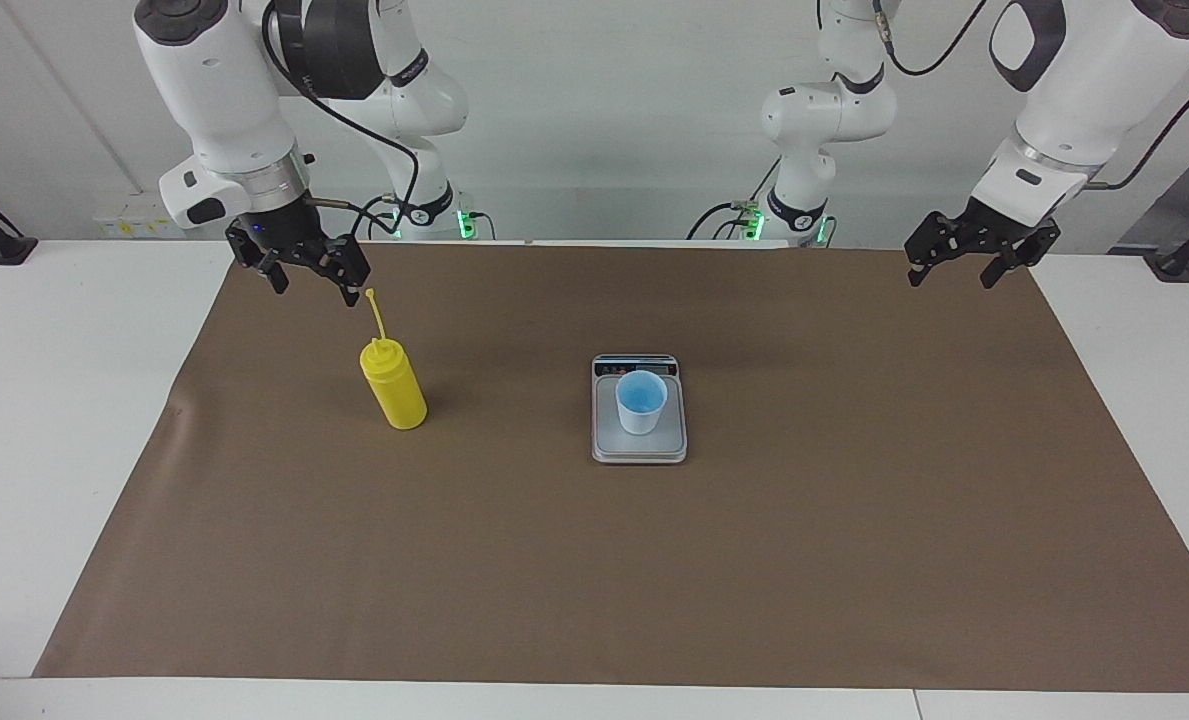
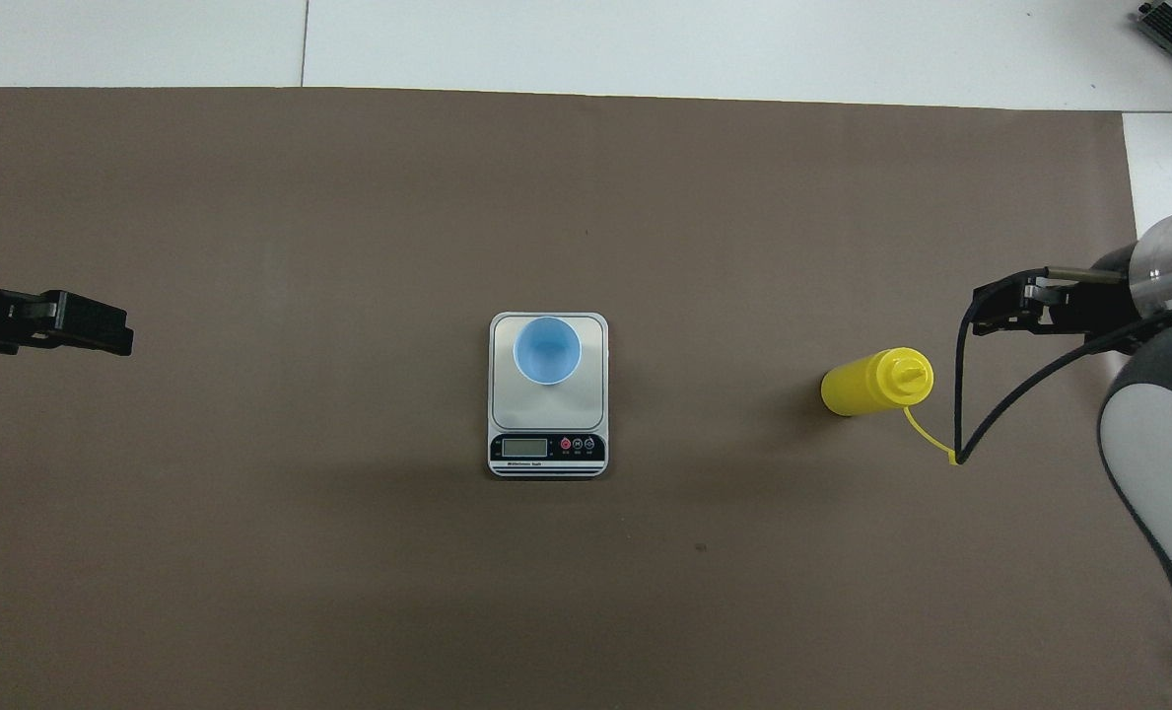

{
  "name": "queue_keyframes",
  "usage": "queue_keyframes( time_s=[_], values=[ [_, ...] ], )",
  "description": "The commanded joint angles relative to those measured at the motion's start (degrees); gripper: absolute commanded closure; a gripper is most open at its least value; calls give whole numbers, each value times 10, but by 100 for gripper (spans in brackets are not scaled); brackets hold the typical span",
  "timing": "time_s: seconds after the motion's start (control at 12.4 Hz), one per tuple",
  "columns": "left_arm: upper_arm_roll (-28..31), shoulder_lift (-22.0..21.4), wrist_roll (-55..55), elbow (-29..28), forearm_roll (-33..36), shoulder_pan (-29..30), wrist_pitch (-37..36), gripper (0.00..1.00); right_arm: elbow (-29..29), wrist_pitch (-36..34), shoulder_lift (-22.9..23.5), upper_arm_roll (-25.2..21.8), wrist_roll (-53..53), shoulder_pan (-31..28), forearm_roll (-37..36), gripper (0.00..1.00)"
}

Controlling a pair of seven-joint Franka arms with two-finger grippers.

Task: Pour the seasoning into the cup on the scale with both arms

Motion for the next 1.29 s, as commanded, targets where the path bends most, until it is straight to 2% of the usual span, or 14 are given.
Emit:
queue_keyframes(
  time_s=[0.0, 1.21],
  values=[
    [-6, -10, -2, -9, 5, 6, 5, 0, -8, 7, -10, 5, -11, 7, -21, 0],
    [-6, -10, -2, -9, 5, 6, 5, 0, -22, 2, -16, -2, -52, 0, 21, 0]
  ],
)
